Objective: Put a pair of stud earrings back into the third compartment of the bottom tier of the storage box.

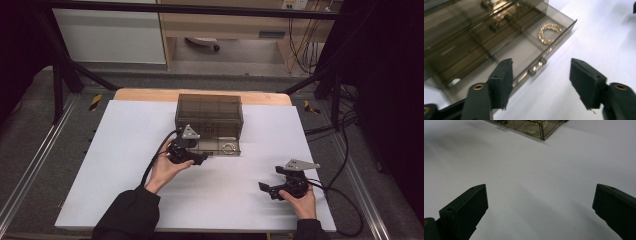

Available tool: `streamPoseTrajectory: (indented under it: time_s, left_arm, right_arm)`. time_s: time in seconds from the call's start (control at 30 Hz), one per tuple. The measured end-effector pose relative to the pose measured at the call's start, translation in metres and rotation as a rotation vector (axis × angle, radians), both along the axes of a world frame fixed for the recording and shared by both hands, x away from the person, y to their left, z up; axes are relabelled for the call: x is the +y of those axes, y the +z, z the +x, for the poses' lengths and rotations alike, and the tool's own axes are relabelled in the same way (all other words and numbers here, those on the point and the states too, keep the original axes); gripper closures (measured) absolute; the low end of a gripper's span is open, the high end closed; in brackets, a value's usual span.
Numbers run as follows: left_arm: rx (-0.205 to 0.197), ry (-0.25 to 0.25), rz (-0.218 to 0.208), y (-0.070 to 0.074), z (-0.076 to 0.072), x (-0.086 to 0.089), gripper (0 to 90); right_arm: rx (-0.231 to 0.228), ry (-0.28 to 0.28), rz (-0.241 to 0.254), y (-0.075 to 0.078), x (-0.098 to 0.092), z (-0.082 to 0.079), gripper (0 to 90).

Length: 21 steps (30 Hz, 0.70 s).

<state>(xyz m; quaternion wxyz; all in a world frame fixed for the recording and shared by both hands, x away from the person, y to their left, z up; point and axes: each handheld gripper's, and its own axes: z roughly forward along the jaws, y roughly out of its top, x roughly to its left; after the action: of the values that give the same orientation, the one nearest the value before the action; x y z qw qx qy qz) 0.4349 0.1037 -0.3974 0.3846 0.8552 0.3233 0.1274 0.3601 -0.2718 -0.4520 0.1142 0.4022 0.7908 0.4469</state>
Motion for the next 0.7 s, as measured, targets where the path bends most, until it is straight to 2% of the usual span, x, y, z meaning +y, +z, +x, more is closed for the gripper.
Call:
streamPoseTrajectory:
  time_s: [0.13, 0.27, 0.37, 0.5, 0.7]
  left_arm:
    - [-0.003, 0.013, 0.001, -0.006, -0.007, 0.020, 24.2]
    - [0.017, 0.038, -0.022, -0.012, -0.011, 0.041, 16.5]
    - [0.012, 0.056, -0.013, -0.016, -0.016, 0.055, 11.3]
    - [0.006, 0.088, -0.034, -0.019, -0.022, 0.074, 8.1]
    - [-0.007, 0.109, -0.027, -0.025, -0.032, 0.099, 6.7]
  right_arm:
    - [0.002, -0.002, 0.003, 0.000, 0.000, 0.000, 0.8]
    - [0.001, -0.002, 0.002, 0.000, 0.000, 0.000, 0.8]
    - [-0.001, -0.003, -0.001, -0.001, 0.001, 0.000, 0.8]
    - [0.000, -0.004, -0.001, 0.000, 0.000, 0.000, 0.8]
    - [-0.002, -0.005, 0.000, 0.000, -0.001, 0.000, 0.8]
